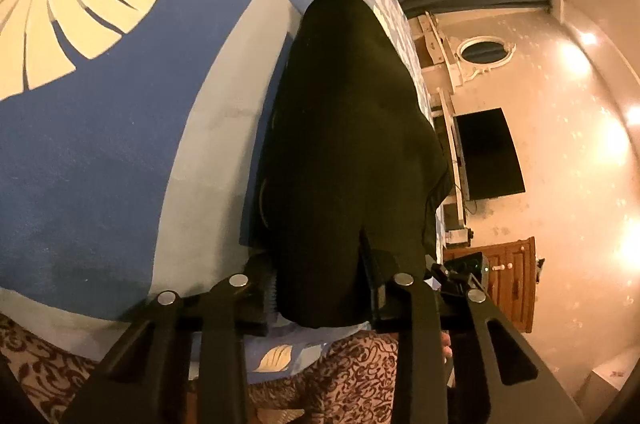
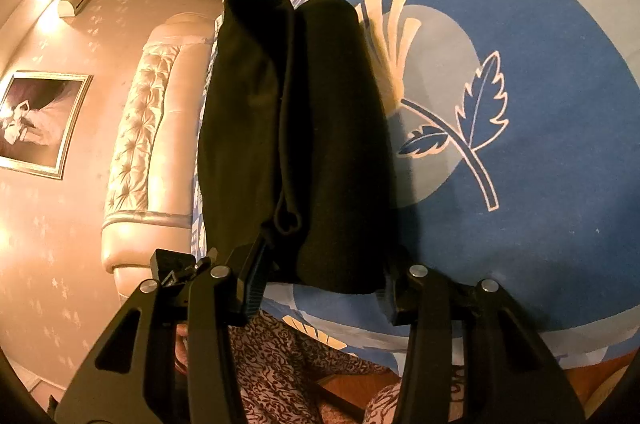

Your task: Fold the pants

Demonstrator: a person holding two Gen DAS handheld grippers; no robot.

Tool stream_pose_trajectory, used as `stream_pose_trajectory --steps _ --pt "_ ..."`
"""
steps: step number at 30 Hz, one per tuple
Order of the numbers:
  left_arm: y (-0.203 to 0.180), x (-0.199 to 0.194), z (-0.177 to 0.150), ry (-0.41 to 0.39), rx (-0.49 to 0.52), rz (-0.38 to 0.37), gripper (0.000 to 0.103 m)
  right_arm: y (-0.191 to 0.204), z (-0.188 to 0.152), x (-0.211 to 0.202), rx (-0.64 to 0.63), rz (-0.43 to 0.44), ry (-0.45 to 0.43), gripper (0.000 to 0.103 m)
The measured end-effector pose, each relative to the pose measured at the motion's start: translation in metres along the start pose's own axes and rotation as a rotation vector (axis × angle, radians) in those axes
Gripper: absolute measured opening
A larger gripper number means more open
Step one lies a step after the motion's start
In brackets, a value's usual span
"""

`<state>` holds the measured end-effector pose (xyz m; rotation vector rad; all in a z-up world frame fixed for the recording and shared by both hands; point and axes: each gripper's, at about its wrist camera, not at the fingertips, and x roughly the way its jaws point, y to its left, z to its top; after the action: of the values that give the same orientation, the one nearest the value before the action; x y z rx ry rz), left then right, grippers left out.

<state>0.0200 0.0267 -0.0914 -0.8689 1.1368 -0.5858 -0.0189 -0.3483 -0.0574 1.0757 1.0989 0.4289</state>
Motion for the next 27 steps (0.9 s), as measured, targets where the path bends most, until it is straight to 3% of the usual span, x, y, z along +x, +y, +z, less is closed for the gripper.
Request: stream_pose_trajectory --steps 14,16,19,21,23,27 --pt "-0.002 -0.004 -0.004 -0.025 0.016 0.014 0.032 0.005 0.005 0.002 -0.030 0.014 0.017 0.039" --pt "0.003 -0.005 -0.002 -0.011 0.005 0.006 0.039 0.003 0.005 0.002 -0.028 0.019 0.019 0.042" --pt "0.012 -0.008 0.001 -0.004 -0.032 -0.030 0.060 0.005 0.005 0.001 -0.045 0.026 0.030 0.054" --pt "0.011 -0.014 0.004 -0.008 -0.040 -0.071 0.080 0.010 0.004 -0.002 -0.049 0.046 0.030 0.070" --pt "0.005 -0.023 0.007 -0.025 -0.006 -0.057 0.085 0.015 0.008 -0.009 -0.079 0.028 0.026 0.076" --pt "-0.004 -0.048 0.021 -0.063 0.105 -0.046 0.086 0.023 0.017 -0.026 -0.139 -0.028 -0.027 0.087"
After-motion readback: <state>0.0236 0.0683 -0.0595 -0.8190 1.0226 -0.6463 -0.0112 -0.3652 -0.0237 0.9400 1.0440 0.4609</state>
